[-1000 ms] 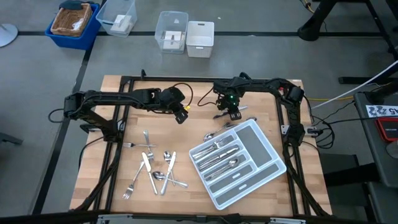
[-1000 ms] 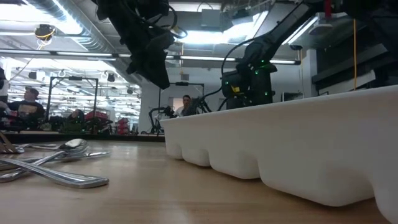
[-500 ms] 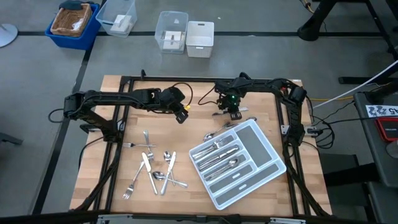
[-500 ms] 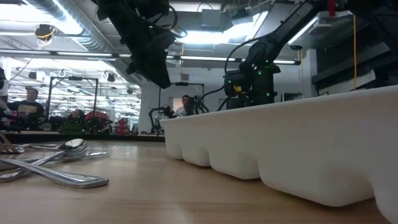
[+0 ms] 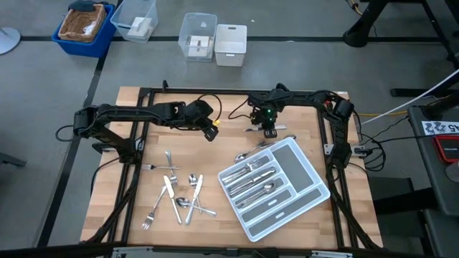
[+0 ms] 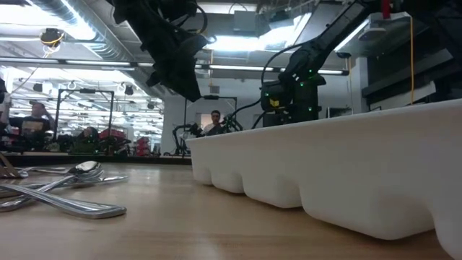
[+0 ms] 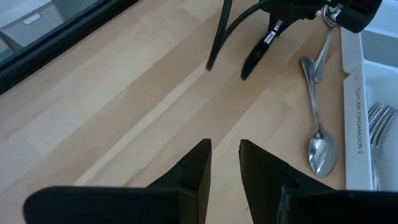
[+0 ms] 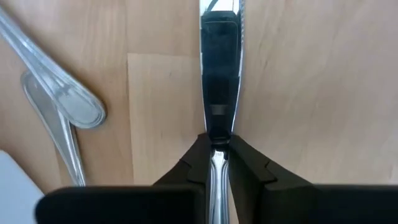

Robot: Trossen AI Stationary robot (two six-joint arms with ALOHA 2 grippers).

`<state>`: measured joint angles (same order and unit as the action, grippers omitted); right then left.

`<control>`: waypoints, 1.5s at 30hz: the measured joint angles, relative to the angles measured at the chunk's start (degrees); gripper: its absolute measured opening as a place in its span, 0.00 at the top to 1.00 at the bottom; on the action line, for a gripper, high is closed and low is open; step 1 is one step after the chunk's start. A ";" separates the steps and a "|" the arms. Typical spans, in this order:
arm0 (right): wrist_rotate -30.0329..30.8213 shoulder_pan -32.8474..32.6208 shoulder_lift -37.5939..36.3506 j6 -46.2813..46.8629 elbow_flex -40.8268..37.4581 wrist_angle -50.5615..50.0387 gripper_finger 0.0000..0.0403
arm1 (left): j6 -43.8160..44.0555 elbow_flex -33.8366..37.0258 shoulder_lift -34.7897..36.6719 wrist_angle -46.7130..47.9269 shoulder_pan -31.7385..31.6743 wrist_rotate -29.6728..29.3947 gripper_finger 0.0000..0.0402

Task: Sort silverware
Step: Put the silver table knife into the silverware tray

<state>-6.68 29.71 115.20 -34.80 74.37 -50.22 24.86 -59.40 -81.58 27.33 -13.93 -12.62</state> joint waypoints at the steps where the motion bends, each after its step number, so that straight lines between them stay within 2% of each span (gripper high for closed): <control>1: 0.00 -0.02 0.00 0.64 0.00 0.08 0.90 | 0.08 0.00 0.00 0.00 0.02 0.00 0.82; 10: -1.65 -0.02 0.38 5.18 3.64 -1.49 0.89 | 0.68 0.00 0.00 0.00 0.00 0.00 0.82; 15: -3.56 -0.18 0.59 5.31 5.57 1.61 0.89 | 0.70 0.00 0.00 0.01 0.00 0.00 0.82; 23: -11.95 -0.15 0.50 10.73 5.46 5.95 0.89 | 1.48 0.00 0.00 -0.14 0.00 -0.02 0.82; 31: -15.79 -0.11 0.44 15.53 5.49 11.62 0.89 | 6.66 0.04 0.38 -0.09 0.00 0.00 0.82; 37: -17.80 -0.11 0.35 19.90 5.53 16.47 0.89 | 10.85 0.04 4.46 0.97 0.38 0.00 0.82; 45: -20.14 -0.11 0.35 25.71 5.55 24.40 0.89 | 12.80 0.04 14.29 0.94 2.97 -0.02 0.82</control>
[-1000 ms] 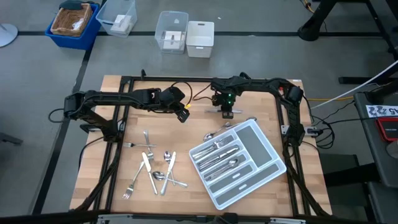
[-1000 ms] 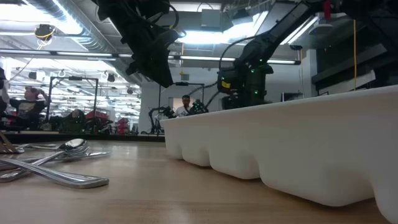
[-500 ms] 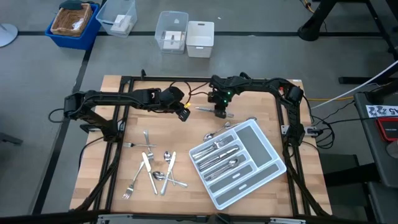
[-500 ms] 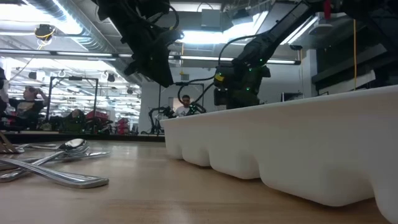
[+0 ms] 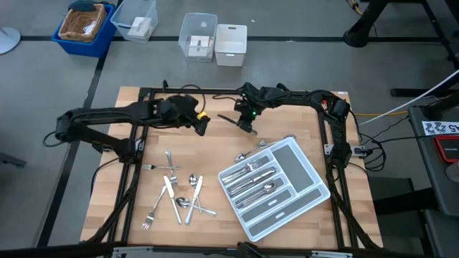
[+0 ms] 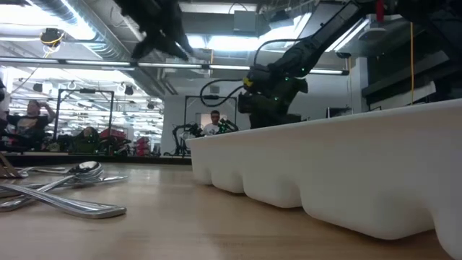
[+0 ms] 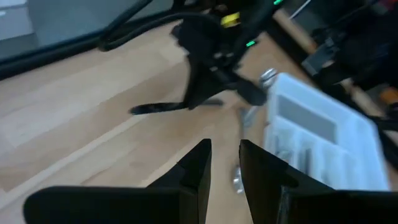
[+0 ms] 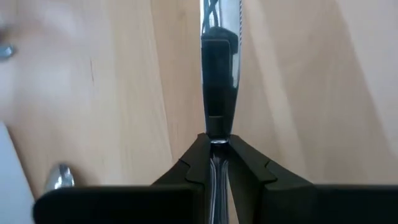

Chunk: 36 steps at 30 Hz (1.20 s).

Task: Sort silverware
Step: Put the silver table knife into the silverware tray

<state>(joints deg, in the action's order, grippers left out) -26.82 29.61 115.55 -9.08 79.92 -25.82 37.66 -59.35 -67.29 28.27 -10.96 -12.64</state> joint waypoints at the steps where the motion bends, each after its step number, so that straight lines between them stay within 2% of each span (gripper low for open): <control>1: -0.13 0.00 -0.02 0.77 0.00 1.16 0.89 | 0.07 0.00 1.22 0.01 0.45 0.00 0.82; 6: -1.99 0.00 -0.07 5.31 0.02 7.69 0.89 | 2.04 0.00 6.15 0.63 2.80 -3.29 0.82; 13: -4.31 0.00 -0.09 11.50 0.02 17.54 0.89 | 10.16 0.00 9.73 6.42 5.06 -17.62 0.82; 16: -4.38 0.00 -0.09 13.98 0.02 21.75 0.89 | 12.12 0.00 9.64 8.45 5.11 -20.87 0.82; 21: -4.47 0.00 -0.11 18.44 0.02 28.88 0.89 | 12.60 0.00 7.81 8.97 4.87 -21.23 0.82; 27: -6.26 0.00 -0.11 24.41 0.04 38.07 0.89 | 8.52 0.00 4.33 8.31 4.68 -21.65 0.82; 36: -6.42 0.00 -0.11 34.40 0.07 51.50 0.89 | 5.33 -0.02 -0.32 3.06 0.58 -21.67 0.82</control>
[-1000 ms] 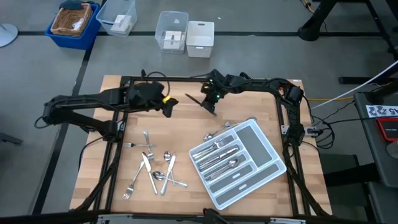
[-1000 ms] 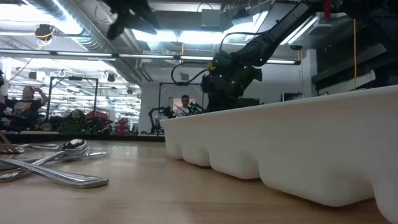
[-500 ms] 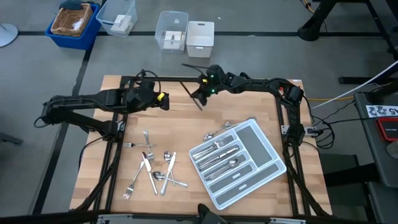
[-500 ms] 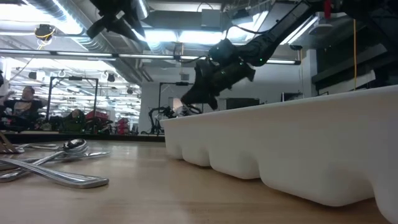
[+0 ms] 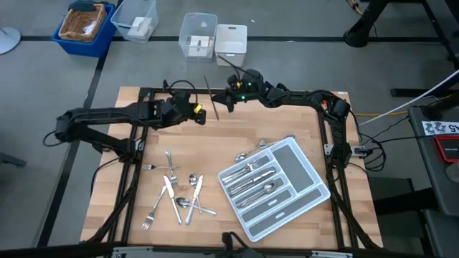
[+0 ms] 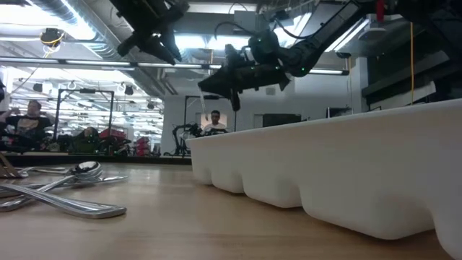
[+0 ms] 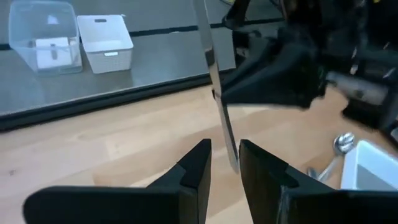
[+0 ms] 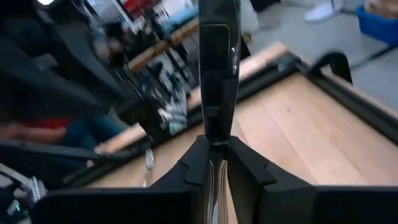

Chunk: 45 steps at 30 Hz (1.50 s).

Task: Sort silverware
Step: Put the silver table knife into the silverware tray

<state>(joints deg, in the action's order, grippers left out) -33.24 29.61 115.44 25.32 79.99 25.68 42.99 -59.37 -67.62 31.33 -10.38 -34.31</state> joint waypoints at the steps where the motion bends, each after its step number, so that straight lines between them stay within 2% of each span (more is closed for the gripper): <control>1: 0.03 0.00 -0.01 0.69 0.00 1.55 0.89 | -1.13 0.00 -0.33 -0.14 -0.44 1.07 0.82; 4: 0.46 0.00 -0.07 1.76 0.00 5.49 0.89 | -4.49 0.00 -1.03 -1.44 -1.29 4.64 0.82; 15: 4.90 0.00 -0.09 1.87 0.00 12.01 0.89 | -9.88 -0.04 -1.35 -5.60 -3.19 5.83 0.81; 24: 6.82 0.00 -0.09 1.84 0.00 15.38 0.89 | -13.06 -0.04 -4.07 -8.58 -3.45 6.02 0.62; 28: 7.00 0.00 -0.09 1.84 0.00 16.33 0.89 | -15.23 -0.04 -6.37 -11.00 -3.64 5.19 0.56; 39: 6.72 0.00 -0.09 1.84 0.00 17.13 0.89 | -13.73 -0.02 -12.16 -12.34 -3.67 2.54 0.55; 45: 6.72 0.00 -0.09 1.84 0.00 17.15 0.89 | -13.32 -0.02 -12.85 -12.46 -4.24 1.63 0.55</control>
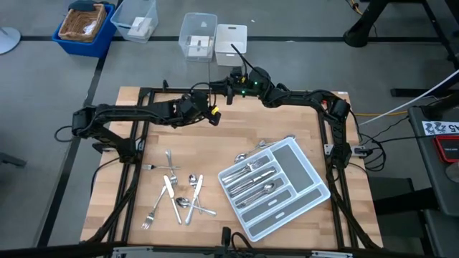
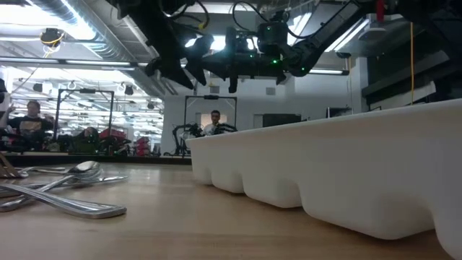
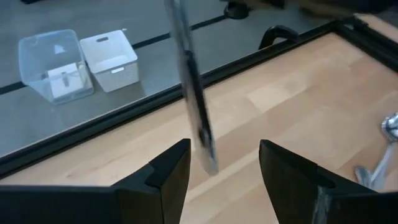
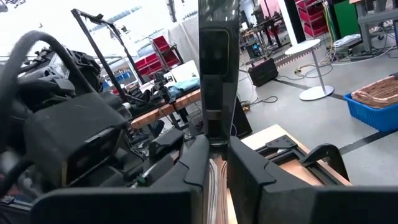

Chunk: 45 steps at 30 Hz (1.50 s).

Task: Sort silverware
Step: Put the silver table knife into the silverware tray

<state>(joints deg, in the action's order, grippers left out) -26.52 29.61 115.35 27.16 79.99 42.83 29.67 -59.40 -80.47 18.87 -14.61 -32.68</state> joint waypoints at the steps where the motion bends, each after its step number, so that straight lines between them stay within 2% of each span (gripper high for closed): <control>1: -0.01 0.00 0.00 0.00 0.00 0.00 0.89 | 0.00 0.00 -0.02 0.05 -0.22 -0.34 0.55; 10: -0.04 0.02 0.00 0.00 0.00 -0.02 0.89 | 3.22 0.00 0.25 0.03 -1.33 -0.81 0.55; 31: -0.04 0.04 0.00 -0.07 0.00 -0.09 0.89 | 2.86 0.00 -2.36 -3.08 -4.72 -1.10 0.56; 35: -0.04 0.02 0.00 -0.07 0.00 -0.09 0.89 | 3.17 0.00 -2.47 -3.11 -4.65 -1.06 0.65; 43: -0.07 0.02 0.00 0.01 0.00 -0.12 0.89 | 3.31 0.00 -2.42 -3.37 -4.49 -0.97 0.96; 45: -0.07 0.00 0.00 0.02 0.00 0.00 0.89 | 3.39 0.00 -2.42 -3.29 -4.49 -0.99 0.97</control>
<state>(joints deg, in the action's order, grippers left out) -26.59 29.61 115.35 27.18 79.99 42.83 33.06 -59.40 -82.89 15.57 -19.10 -33.67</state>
